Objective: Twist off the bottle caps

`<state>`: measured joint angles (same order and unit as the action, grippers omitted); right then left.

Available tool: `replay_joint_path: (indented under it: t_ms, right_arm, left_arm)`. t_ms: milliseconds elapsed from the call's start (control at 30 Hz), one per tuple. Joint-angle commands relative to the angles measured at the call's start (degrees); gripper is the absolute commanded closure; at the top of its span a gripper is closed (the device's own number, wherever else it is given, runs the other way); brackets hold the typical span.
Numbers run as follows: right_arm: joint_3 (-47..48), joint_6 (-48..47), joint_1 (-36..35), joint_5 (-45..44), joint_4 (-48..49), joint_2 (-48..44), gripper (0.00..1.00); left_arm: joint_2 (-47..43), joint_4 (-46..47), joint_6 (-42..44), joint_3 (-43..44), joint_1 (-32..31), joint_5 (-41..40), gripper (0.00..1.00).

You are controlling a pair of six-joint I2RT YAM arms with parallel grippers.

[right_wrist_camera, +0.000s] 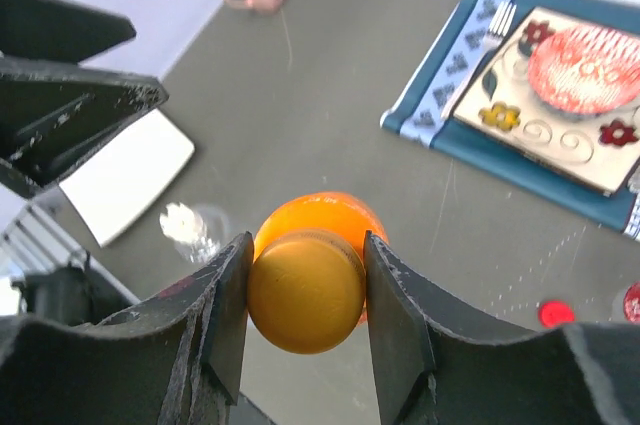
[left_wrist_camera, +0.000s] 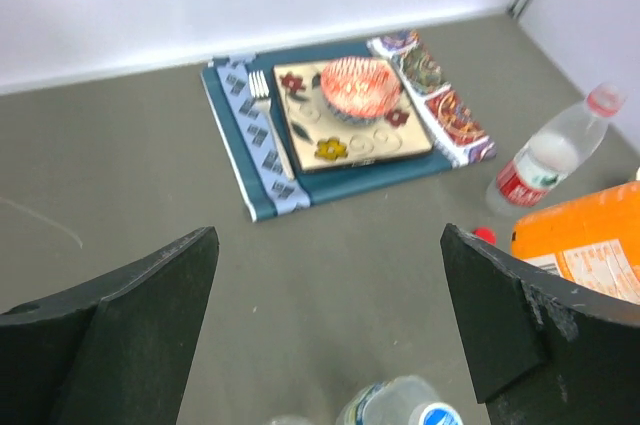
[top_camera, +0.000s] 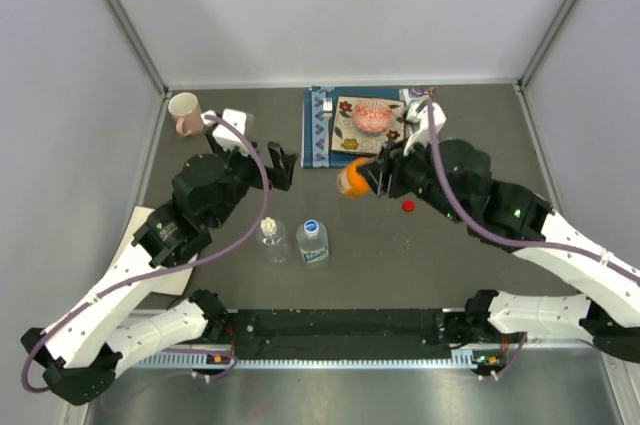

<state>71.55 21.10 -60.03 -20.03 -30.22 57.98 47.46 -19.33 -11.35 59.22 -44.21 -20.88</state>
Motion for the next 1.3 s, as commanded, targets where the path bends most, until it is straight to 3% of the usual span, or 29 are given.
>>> replay_joint_path:
  t_ms: [0, 133, 200, 233, 267, 333, 367, 433, 567, 700, 933, 1267]
  right_arm:
    - [8.1, 2.8, 5.8, 3.7, -4.5, 3.5, 1.0]
    - [11.5, 7.1, 12.2, 13.4, -3.9, 4.5, 1.0]
    - [11.9, 7.8, 14.3, 18.3, -2.7, 4.4, 1.0]
    - [12.1, 8.8, 15.1, 19.8, -2.4, 4.3, 1.0]
    - [12.1, 9.3, 15.8, 22.2, -1.8, 3.9, 1.0]
    - [12.0, 11.1, 18.3, 29.3, 0.0, 3.7, 1.0]
    - [11.9, 11.7, 18.8, 31.3, 0.6, 3.3, 1.0]
    - [11.8, 12.6, 19.9, 36.0, 2.6, 2.9, 1.0]
    - [12.6, 13.6, 20.2, 41.8, 5.0, 2.9, 1.0]
    - [14.6, 14.1, 20.3, 44.6, 6.5, 4.3, 1.0]
    - [16.3, 14.8, 20.2, 46.7, 7.8, 5.7, 1.0]
    - [15.2, 15.3, 20.3, 47.8, 9.3, 6.4, 1.0]
  left_arm:
    - [3.2, 4.7, -4.2, 8.4, 6.1, 14.7, 0.01]
    - [4.5, 16.7, -17.3, 7.1, 19.1, 42.6, 0.01]
    - [5.4, 24.3, -21.1, 5.5, 20.8, 51.1, 0.01]
    - [7.3, 28.8, -26.3, 3.2, 21.8, 62.2, 0.01]
    - [8.4, 41.0, -29.2, 2.1, 21.9, 67.3, 0.01]
    - [11.9, 53.9, -38.6, -1.1, 21.8, 78.6, 0.01]
    - [12.8, 62.2, -41.1, -1.9, 21.8, 80.5, 0.01]
    - [14.8, 63.5, -42.0, -2.1, 21.7, 82.7, 0.01]
    - [14.7, 53.1, -33.1, -0.8, 20.4, 83.3, 0.01]
    - [14.8, 39.5, -23.9, 2.8, 16.9, 82.9, 0.01]
    - [15.3, 27.7, -13.5, 4.8, 13.6, 80.2, 0.01]
    - [17.2, 25.2, -10.6, 5.8, 10.8, 78.6, 0.01]
